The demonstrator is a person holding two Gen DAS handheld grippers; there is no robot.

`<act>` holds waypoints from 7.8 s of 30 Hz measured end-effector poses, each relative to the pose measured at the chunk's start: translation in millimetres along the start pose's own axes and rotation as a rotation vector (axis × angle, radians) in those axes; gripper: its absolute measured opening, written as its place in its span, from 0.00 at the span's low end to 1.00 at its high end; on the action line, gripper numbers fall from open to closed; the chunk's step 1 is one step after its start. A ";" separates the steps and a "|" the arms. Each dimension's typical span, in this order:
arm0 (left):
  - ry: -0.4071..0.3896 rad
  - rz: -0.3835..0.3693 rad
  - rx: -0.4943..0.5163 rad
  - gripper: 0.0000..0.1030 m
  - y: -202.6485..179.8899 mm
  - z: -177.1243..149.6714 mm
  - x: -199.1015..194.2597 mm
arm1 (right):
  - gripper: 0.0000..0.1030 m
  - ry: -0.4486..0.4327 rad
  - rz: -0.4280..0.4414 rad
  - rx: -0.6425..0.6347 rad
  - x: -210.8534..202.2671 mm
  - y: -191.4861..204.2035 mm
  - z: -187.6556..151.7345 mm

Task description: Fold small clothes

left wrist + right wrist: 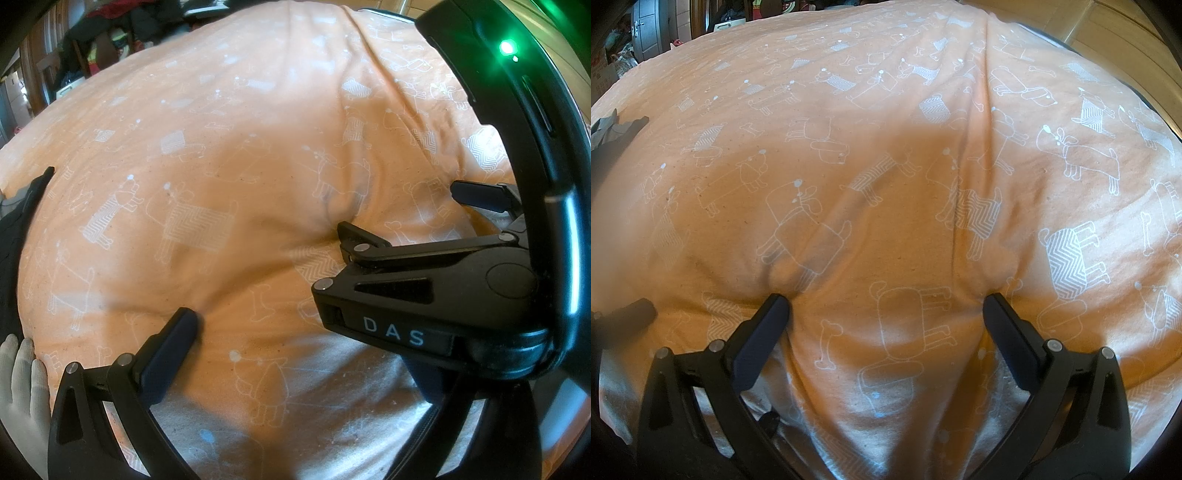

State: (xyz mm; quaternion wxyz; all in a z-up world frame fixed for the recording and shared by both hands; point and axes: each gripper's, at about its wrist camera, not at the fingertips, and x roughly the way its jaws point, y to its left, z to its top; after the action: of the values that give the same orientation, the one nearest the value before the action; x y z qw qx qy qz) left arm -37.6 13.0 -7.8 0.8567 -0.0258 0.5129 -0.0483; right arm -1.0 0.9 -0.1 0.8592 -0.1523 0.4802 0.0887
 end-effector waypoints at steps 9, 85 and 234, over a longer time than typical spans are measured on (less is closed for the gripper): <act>-0.001 0.001 0.000 1.00 0.4 1.3 0.7 | 1.00 0.000 0.001 0.001 0.2 0.0 0.2; 0.005 0.008 0.012 1.00 2.2 7.9 7.8 | 1.00 0.005 0.002 -0.071 1.1 -5.9 7.2; -0.007 0.452 -0.396 1.00 531.9 -248.6 -227.6 | 0.47 -0.101 0.387 0.700 51.4 -143.6 57.1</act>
State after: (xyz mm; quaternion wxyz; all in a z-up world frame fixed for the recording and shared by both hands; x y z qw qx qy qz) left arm -333.5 567.8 24.2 0.8257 -0.0780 0.5023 0.2446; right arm 114.4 -113.7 9.5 0.8490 0.2474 0.4586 0.0872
